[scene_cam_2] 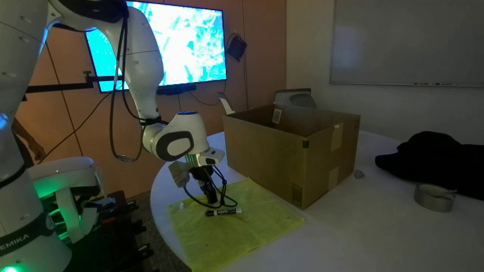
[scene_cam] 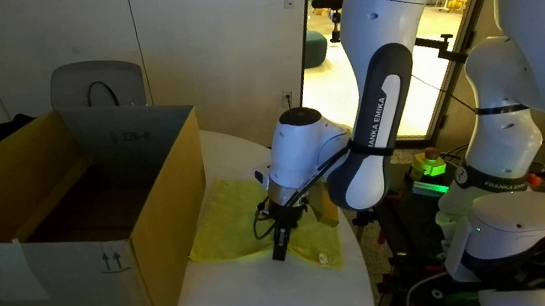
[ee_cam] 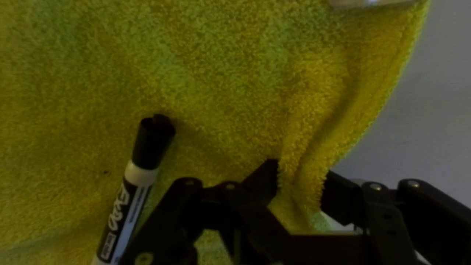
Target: Put the marker on the yellow cloth, then fold it and put it in the box
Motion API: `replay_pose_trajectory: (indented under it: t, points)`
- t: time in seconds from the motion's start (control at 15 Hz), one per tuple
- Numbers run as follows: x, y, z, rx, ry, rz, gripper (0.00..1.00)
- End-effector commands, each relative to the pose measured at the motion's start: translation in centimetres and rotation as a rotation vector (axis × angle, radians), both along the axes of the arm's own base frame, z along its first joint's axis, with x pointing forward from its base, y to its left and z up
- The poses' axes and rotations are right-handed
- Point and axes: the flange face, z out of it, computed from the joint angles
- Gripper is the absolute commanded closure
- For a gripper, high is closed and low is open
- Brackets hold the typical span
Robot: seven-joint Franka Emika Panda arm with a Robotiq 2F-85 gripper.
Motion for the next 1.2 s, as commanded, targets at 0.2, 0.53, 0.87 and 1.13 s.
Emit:
replay_pose_trajectory:
  t: [0.2, 0.53, 0.87, 1.13]
  points:
    - [-0.7, -2.4, 1.9, 0.001, -0.038, -0.051, 0.91]
    - [-1.4, -5.5, 4.2, -0.019, -0.104, -0.122, 0.91]
    - [-2.0, -9.6, 6.2, -0.028, -0.167, -0.231, 0.91]
    - [-2.5, -12.4, 5.8, -0.042, -0.166, -0.358, 0.91]
